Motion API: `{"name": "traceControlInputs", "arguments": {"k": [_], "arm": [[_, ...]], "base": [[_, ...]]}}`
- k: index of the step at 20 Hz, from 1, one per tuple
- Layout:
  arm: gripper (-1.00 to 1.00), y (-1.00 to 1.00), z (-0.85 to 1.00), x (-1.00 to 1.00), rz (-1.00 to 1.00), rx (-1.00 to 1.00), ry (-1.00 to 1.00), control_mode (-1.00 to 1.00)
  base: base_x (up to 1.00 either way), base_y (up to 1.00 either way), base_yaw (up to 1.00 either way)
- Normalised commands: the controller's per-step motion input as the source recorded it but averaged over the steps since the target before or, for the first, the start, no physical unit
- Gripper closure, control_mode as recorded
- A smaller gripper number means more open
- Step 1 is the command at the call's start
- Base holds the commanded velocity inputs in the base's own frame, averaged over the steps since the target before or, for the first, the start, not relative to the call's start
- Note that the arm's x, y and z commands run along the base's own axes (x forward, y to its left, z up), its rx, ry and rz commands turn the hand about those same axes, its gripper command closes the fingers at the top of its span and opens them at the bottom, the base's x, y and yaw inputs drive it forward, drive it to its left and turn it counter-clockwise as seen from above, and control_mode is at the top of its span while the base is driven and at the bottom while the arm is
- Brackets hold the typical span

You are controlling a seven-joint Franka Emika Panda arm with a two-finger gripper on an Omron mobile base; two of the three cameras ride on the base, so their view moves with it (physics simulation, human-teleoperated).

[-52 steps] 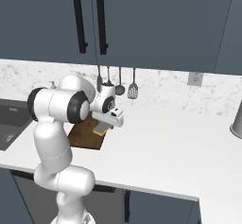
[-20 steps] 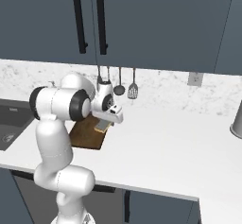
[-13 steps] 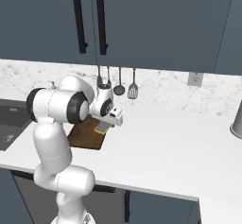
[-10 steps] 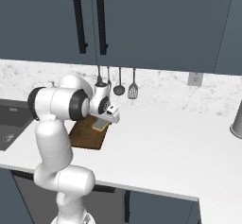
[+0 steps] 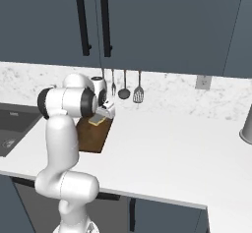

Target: Pick up the sponge from the counter and clean the cutting board by briefly scrubbing or pressing down on the cutting board. Once finished, release the sponge.

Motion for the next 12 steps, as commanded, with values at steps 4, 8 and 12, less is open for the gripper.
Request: {"name": "traceControlInputs", "arguments": {"k": [4,8,12], "arm": [[1.0,0.01,0.12,0.54,0.0,0.0,0.07,-1.0],[1.0,-0.1,-0.25,0.18,0.01,0.0,0.0,-1.0],[1.0,-0.16,-0.61,-0.78,0.09,0.0,-0.09,-1.0]], "base": [[0.0,0.0,0.0],[0.0,0.0,0.0],[0.0,0.0,0.0]]}}
